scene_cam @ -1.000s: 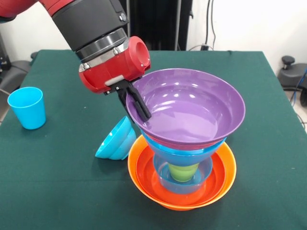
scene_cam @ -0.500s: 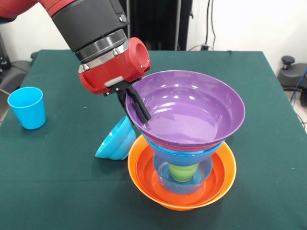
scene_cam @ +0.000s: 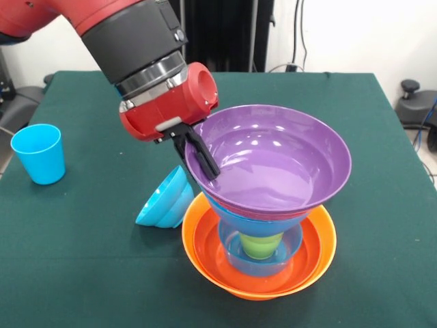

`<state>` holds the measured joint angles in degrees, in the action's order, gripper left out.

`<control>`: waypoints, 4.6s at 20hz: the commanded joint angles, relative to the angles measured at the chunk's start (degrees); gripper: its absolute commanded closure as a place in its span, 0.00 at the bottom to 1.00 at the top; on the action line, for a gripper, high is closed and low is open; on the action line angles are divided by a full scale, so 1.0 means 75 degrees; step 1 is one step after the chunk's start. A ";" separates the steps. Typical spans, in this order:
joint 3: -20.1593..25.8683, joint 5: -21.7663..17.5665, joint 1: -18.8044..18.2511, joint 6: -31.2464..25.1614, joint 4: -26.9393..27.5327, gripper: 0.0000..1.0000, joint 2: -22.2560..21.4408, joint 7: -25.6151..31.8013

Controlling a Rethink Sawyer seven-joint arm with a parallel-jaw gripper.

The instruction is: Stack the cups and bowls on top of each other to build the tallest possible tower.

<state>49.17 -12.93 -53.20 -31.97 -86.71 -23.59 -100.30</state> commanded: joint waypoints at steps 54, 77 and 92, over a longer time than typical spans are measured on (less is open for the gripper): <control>-0.0167 -0.0534 -0.0052 -0.0007 -0.0104 1.00 0.0244 0.0443; -0.0266 -0.0329 0.0074 -0.0656 0.0195 0.00 0.0153 0.0427; -0.0052 0.0774 0.0050 -0.1802 -0.0262 0.00 -0.1141 -0.0141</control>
<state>49.82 -8.71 -54.50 -38.22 -88.22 -30.72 -100.30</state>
